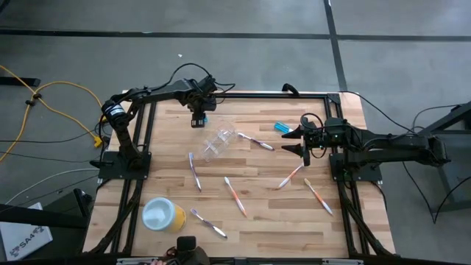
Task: Pick & Place toothbrushing station
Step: Put the left blue mouthwash into the transparent organizer
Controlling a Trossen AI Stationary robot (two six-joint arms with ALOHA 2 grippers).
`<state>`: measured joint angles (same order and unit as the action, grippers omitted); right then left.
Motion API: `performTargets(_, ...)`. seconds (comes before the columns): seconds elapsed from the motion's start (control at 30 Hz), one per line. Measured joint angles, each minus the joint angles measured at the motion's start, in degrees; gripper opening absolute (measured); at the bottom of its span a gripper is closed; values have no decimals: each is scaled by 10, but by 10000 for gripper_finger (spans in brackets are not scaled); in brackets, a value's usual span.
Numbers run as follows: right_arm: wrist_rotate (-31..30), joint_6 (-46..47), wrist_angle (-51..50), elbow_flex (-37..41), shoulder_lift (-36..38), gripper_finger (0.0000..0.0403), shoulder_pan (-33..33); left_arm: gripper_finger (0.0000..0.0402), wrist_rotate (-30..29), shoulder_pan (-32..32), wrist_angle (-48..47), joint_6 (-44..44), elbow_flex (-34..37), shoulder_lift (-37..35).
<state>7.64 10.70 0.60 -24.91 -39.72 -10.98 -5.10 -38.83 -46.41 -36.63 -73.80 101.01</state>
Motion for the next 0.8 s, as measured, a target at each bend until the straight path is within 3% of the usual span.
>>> performTargets(0.53, 0, 0, 0, 0, 0, 210, 0, 137, -1, 0, 0, -31, 0, 0)
performTargets(0.8, 0, 0, 0, 0, 0, 210, 0, 88, -1, 3, 0, -21, 0, 0)
